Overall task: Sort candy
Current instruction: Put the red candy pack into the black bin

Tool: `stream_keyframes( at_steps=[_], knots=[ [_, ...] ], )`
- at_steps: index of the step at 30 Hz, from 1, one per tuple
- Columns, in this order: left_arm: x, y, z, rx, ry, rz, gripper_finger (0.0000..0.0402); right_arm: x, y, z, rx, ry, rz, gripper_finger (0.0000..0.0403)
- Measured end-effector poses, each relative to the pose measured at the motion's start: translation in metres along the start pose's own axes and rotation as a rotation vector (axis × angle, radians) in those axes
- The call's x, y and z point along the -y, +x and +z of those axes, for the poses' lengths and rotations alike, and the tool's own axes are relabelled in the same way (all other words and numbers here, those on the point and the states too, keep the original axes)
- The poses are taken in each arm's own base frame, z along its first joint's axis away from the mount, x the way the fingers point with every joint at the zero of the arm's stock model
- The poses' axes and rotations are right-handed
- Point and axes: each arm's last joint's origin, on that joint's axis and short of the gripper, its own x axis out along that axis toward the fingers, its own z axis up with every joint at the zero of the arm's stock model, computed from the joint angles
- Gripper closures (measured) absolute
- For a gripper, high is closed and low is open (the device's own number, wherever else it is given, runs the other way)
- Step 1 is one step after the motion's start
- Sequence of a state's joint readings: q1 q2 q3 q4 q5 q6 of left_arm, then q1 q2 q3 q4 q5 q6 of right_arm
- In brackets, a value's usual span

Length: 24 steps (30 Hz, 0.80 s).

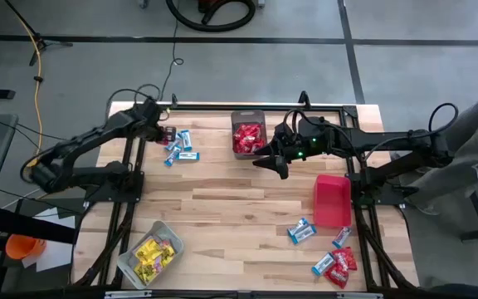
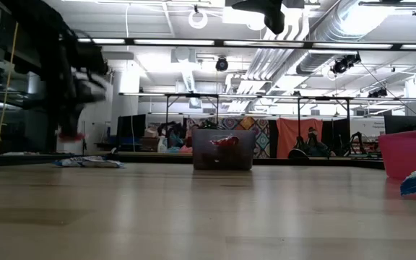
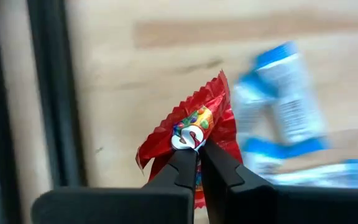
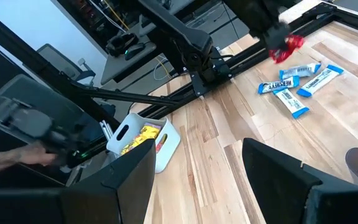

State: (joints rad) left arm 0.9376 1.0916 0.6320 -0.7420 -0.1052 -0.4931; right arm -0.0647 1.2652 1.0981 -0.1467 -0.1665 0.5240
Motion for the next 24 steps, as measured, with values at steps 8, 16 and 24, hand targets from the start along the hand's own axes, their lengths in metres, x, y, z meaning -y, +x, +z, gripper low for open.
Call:
stream_keyframes(
  at_steps=[8,16,24],
  knots=[
    [0.016,-0.083,0.007,0.309,0.121,-0.365,0.0401,0.001,0.000,0.000,0.012,-0.009,-0.021,0.0167],
    [0.055,-0.160,0.000,0.692,0.331,-0.932,0.0401,-0.004,-0.001,0.010,0.130,-0.048,-0.003,0.0167],
    [0.103,-0.184,-0.031,0.738,0.533,-1.274,0.0401,-0.012,-0.003,0.022,0.255,-0.071,0.077,0.0167]
  ],
)
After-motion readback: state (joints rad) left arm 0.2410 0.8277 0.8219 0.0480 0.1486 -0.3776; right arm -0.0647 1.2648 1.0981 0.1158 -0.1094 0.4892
